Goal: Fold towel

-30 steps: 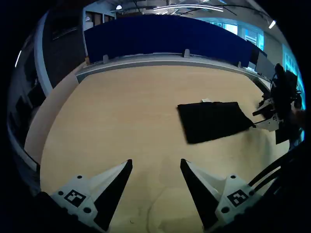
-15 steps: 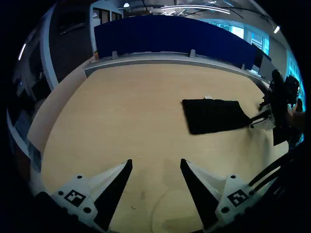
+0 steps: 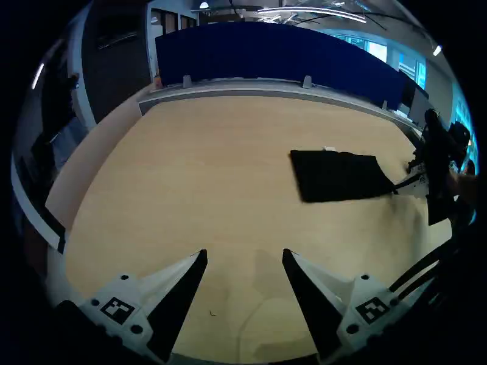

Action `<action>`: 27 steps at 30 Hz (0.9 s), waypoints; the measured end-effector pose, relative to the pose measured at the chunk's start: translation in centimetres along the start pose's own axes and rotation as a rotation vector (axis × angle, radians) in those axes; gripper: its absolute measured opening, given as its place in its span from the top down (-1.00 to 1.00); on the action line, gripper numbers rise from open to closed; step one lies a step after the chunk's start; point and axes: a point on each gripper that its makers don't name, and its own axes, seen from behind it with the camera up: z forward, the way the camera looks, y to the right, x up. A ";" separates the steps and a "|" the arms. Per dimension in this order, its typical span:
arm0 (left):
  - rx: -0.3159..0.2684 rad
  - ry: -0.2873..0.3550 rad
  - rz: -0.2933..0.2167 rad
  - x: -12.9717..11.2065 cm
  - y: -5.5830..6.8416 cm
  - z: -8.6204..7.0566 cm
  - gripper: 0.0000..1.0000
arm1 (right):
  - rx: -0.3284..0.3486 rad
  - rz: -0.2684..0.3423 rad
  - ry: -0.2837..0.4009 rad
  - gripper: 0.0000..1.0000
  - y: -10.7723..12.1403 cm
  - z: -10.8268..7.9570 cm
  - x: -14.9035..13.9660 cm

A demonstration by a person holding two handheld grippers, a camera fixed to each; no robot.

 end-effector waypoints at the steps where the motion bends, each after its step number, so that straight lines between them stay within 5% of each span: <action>1: 0.002 0.000 0.001 0.0 -0.1 0.0 -0.83 | -0.006 -0.005 0.000 0.86 0.1 0.0 0.0; 14: 0.005 0.010 -0.017 0.2 -0.7 -0.6 -0.83 | -0.038 -0.053 0.018 0.92 -0.3 -0.5 1.3; 27: 0.015 0.041 -0.048 0.8 -1.8 -1.4 -0.82 | -0.042 -0.147 0.090 0.93 -1.6 -2.9 8.2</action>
